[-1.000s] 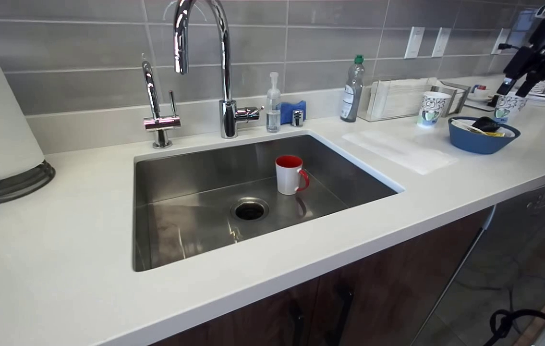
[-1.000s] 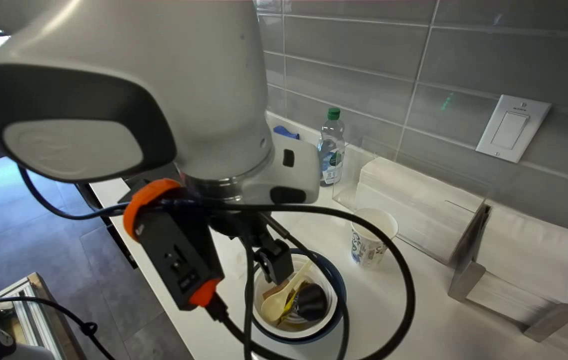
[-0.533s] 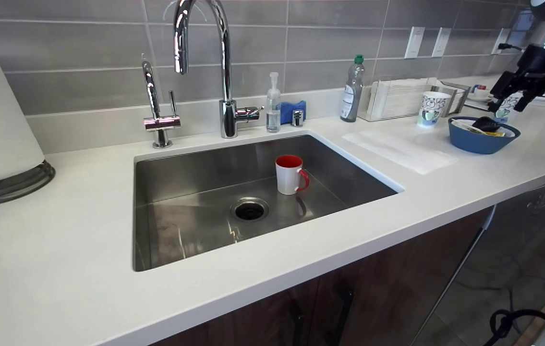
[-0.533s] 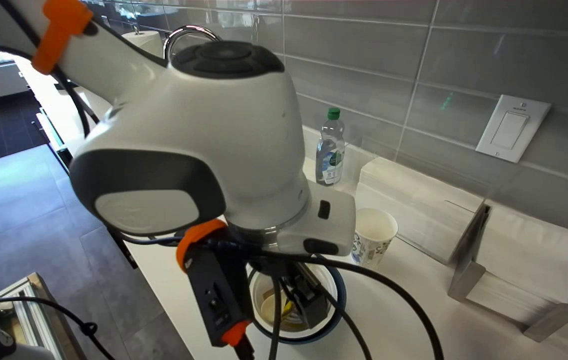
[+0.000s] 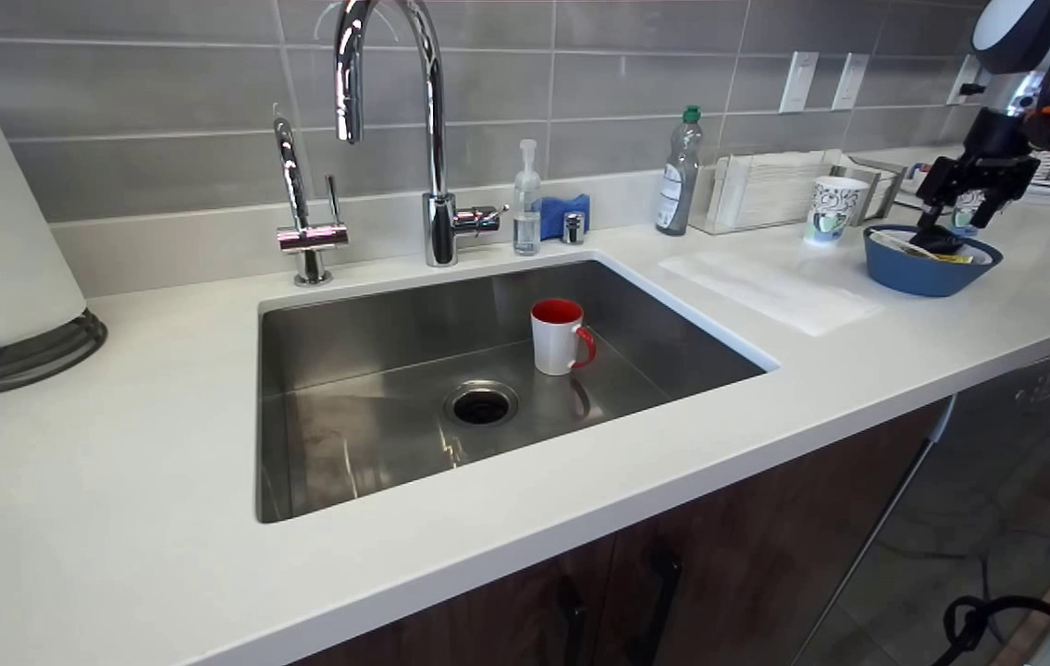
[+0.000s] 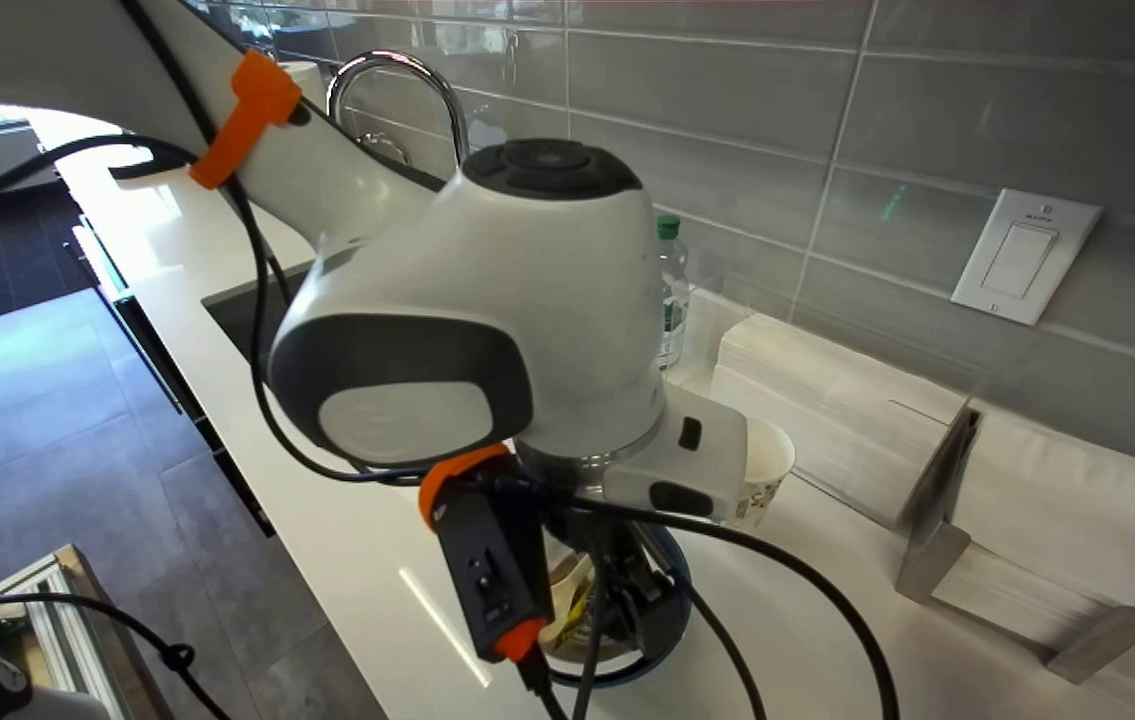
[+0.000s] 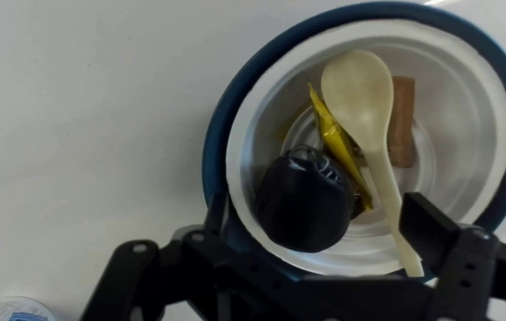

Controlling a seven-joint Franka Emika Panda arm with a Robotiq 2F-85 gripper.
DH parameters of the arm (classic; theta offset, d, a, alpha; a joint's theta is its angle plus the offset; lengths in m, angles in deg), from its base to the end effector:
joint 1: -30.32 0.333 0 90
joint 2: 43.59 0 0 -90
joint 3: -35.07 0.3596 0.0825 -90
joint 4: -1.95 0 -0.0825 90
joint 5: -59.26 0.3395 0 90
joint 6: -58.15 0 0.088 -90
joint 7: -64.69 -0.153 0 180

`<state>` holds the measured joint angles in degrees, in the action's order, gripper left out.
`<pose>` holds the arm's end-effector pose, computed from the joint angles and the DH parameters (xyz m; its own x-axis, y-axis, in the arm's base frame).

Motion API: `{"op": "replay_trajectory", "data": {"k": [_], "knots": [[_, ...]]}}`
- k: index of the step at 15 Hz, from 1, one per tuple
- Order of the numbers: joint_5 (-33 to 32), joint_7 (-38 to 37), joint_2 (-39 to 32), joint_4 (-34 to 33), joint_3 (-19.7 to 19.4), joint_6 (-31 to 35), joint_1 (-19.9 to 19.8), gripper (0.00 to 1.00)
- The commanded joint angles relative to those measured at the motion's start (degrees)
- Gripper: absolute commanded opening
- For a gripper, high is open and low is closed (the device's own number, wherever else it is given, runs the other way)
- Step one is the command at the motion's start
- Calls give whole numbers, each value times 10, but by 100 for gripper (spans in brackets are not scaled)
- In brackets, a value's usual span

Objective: Move the black object from the bowl to the counter

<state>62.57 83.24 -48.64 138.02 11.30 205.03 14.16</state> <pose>0.3797 -0.3162 0.3317 0.9103 -0.4008 0.1032 -0.4059 -0.9133 0.0335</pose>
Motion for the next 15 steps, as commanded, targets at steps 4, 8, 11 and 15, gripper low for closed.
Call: {"op": "replay_trajectory", "data": {"k": [4,8,11,15], "knots": [[-4,-23,-37,-32,21,-9,-31,64],[-3,-22,-44,-40,27,-8,-37,52],[-5,-21,-42,-44,30,-9,-38,45],[-9,-22,-36,-47,33,-13,-37,27]]}}
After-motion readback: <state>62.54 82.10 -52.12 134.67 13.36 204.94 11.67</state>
